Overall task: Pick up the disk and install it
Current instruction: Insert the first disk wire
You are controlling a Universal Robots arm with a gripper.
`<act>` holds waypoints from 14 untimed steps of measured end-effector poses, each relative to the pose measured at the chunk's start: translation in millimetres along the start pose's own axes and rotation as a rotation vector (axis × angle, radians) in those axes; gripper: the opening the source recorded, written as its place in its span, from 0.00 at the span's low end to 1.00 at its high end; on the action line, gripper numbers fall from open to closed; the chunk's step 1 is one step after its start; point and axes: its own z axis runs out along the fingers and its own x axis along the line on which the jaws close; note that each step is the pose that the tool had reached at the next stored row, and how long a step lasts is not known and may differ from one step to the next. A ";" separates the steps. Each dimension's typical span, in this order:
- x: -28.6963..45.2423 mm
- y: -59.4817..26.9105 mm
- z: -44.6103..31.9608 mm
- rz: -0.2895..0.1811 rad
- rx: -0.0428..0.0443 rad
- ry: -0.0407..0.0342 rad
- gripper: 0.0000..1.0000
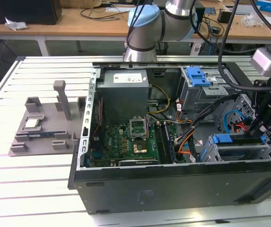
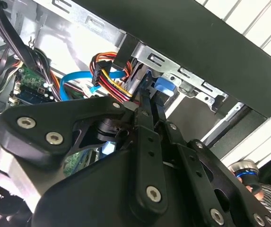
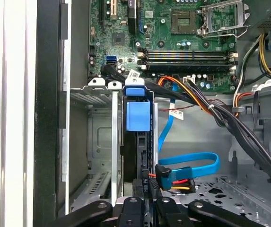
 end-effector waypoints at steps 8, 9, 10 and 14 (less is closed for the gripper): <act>-0.1 0.3 3.7 0.000 0.0000 -0.0023 0.17; -0.1 0.7 3.4 0.000 0.0000 -0.0014 0.17; -0.1 0.9 2.9 0.000 -0.0002 -0.0005 0.17; -0.1 0.9 3.4 0.000 0.0000 0.0003 0.17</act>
